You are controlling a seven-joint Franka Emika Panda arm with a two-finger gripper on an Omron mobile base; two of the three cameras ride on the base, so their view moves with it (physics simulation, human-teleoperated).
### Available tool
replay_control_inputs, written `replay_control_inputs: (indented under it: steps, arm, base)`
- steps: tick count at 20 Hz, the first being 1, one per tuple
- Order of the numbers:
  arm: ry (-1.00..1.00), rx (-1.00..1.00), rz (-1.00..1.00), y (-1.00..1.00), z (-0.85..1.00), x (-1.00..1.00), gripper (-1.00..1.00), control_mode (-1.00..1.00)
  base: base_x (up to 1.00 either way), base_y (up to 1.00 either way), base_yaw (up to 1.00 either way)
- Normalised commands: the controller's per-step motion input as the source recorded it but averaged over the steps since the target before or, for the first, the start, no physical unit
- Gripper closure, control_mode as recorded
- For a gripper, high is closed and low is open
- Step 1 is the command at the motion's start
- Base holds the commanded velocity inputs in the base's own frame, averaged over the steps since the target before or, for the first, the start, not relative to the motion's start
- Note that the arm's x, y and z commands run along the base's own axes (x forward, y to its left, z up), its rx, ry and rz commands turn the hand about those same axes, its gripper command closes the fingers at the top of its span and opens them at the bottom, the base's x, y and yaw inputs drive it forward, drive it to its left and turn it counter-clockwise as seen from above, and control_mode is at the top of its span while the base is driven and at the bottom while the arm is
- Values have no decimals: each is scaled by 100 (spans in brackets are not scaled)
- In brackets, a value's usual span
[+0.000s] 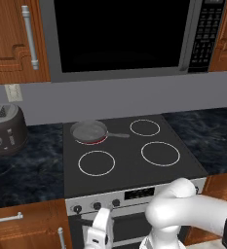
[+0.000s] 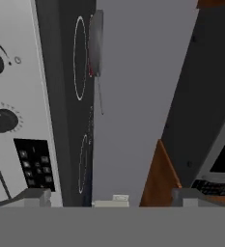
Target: Turn off the rear left burner of the stove.
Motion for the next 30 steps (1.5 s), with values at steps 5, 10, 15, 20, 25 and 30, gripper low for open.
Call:
replay_control_inputs:
  steps: [5,10,15,20,25,30]
  arm:
    - [-2,0,4,2,-28,13,-100,-100]
    - [0,0,3,0,-33,16,-100,-100]
    - [0,0,5,-2,-32,1,-100,-100]
    - [-5,3,9,-13,-24,-6,-100,-100]
    - [-3,0,7,0,-9,7,-100,-100]
    - [3,0,1,2,0,47,-100,-100]
  base:
    - [0,0,0]
    - [0,0,0]
    - [0,0,0]
    - [0,0,0]
    - [0,0,0]
    - [0,0,0]
